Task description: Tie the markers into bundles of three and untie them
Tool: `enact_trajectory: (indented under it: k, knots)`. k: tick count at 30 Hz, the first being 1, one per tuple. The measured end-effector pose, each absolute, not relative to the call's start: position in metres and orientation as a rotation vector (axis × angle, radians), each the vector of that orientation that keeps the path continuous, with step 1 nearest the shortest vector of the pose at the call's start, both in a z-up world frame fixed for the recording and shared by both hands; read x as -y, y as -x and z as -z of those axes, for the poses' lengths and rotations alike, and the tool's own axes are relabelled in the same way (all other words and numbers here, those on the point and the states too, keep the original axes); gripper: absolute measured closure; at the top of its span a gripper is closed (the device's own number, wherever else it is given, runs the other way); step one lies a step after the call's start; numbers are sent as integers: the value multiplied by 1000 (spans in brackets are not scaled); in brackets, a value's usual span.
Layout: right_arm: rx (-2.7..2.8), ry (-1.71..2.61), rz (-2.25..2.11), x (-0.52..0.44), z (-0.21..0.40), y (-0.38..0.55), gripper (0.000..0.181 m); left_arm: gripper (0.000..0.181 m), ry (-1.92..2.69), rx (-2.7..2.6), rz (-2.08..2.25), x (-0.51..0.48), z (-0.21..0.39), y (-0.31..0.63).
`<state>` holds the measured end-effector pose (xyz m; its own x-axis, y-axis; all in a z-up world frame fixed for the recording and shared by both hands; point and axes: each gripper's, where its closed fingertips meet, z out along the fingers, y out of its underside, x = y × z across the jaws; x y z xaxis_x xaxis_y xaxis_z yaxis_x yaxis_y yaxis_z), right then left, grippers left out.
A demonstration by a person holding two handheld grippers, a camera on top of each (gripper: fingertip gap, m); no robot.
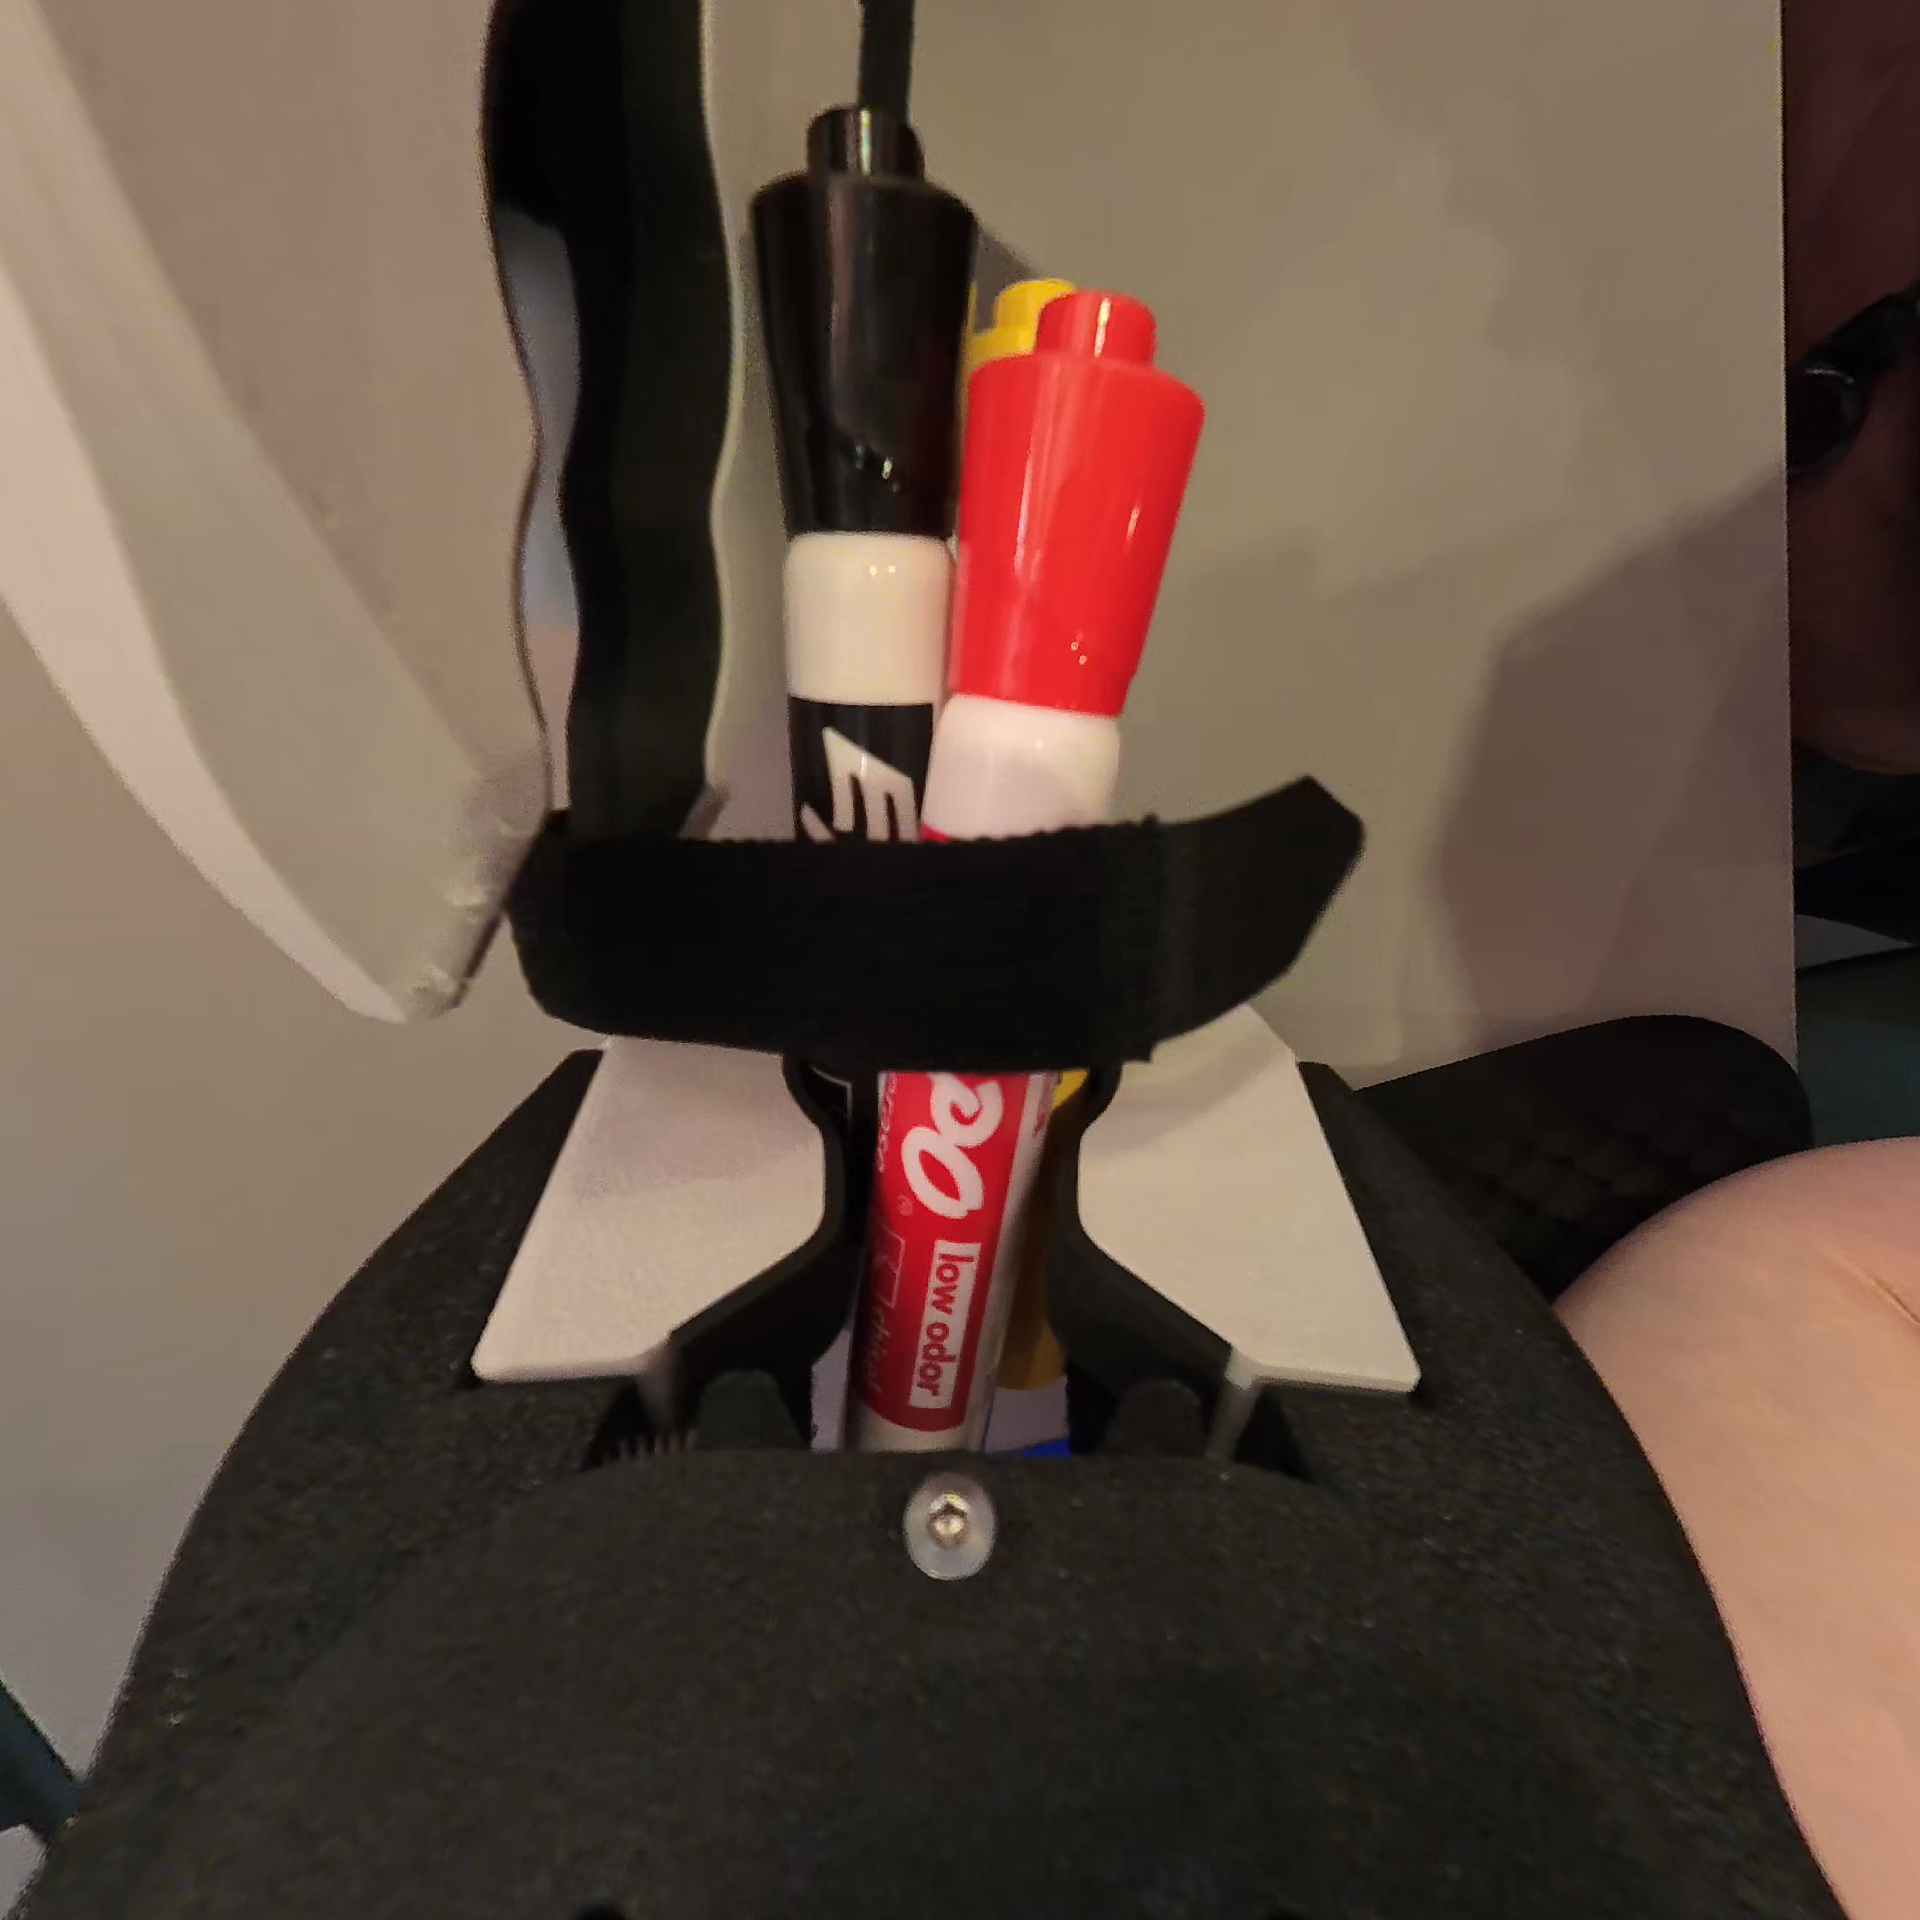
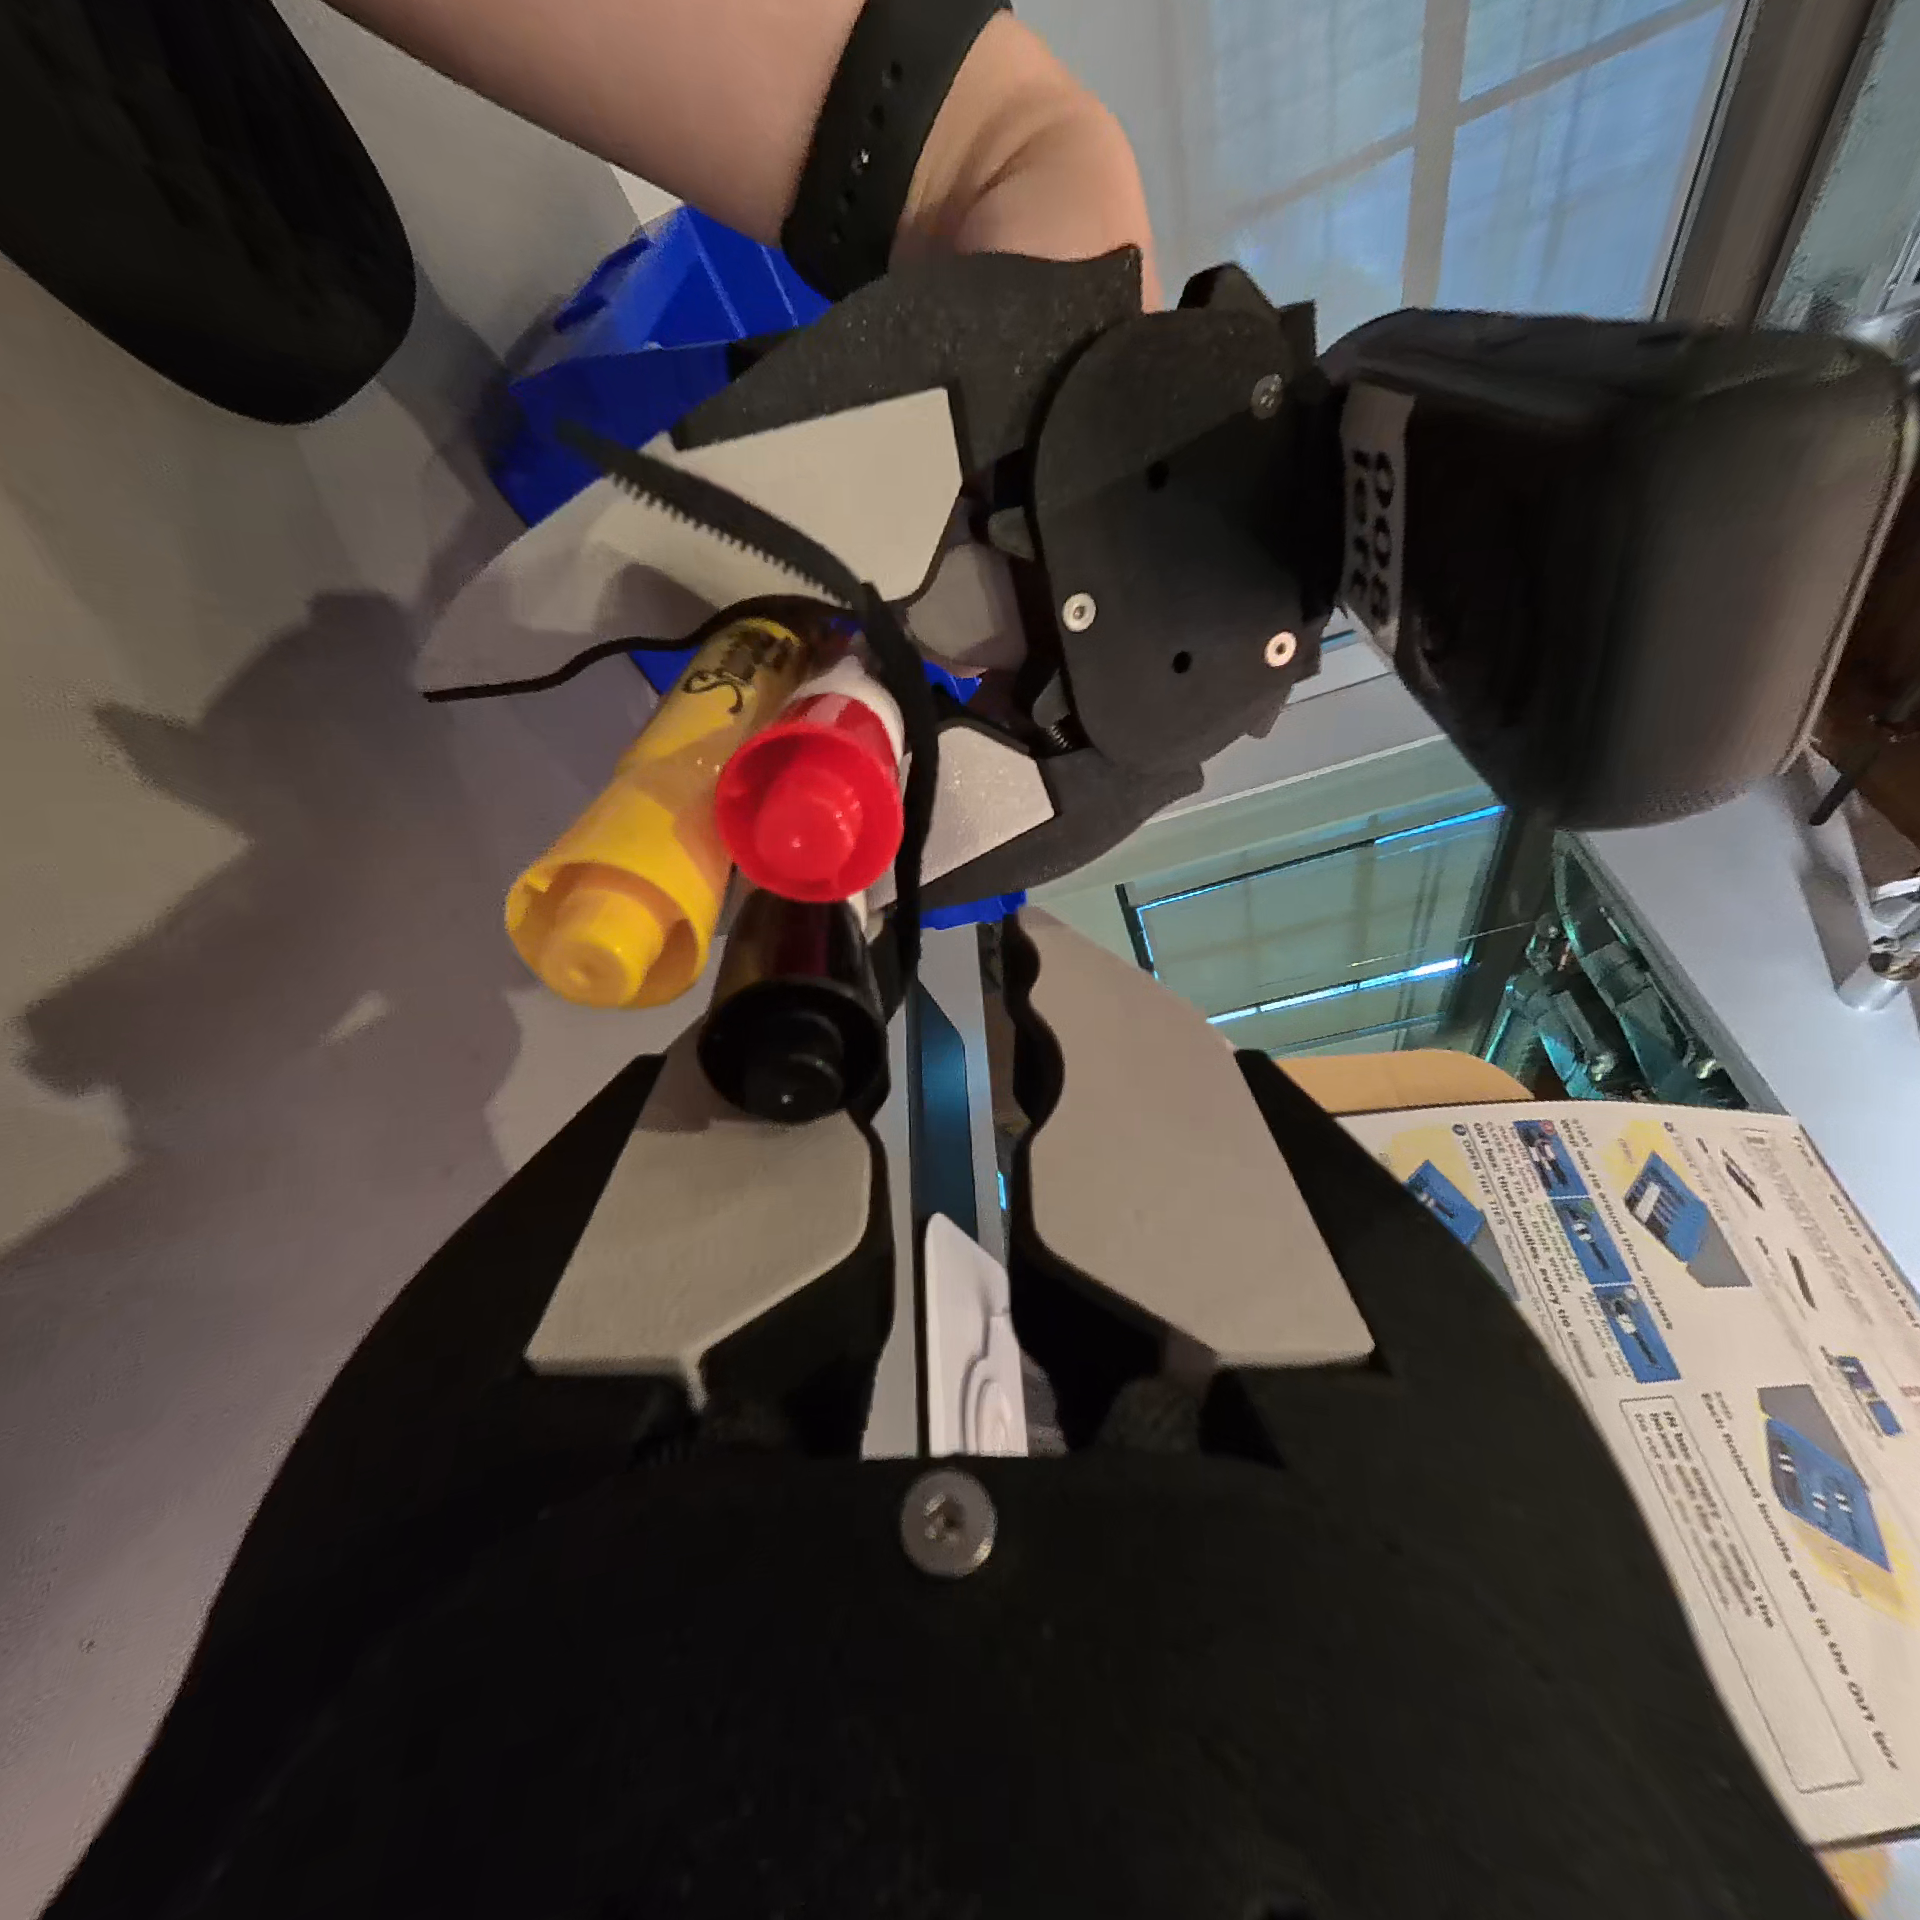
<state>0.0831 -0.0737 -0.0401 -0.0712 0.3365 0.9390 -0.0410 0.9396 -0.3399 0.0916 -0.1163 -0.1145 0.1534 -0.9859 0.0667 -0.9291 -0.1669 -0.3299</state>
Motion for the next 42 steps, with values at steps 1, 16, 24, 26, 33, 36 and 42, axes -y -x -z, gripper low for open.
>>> enact_trajectory:
  k: [1, 16, 24, 26, 33, 36, 42]
  knots:
    - [1614, 225, -313, 76, 39, -83, 162, 138, 2211, -1882, 394, 117, 114, -92]
    - [1599, 62, -169, 91, 26, -90, 177, 138, 2188, -1922, 449, 129, 110, -97]
    - [1615, -46, -44, 94, 35, -90, 174, 140, 2218, -1953, 480, 134, 115, -99]
    - [1594, -46, -36, 93, 33, -89, 166, 139, 2227, -1947, 466, 133, 115, -97]
    - [1567, -55, -4, 91, 31, -89, 161, 139, 2251, -1951, 355, 130, 117, -90]
    - [1558, -56, -1, 91, 31, -89, 160, 138, 2235, -1960, 317, 128, 116, -91]
    - [1543, -63, 27, 90, 29, -89, 158, 139, 2176, -1962, 233, 121, 113, -91]
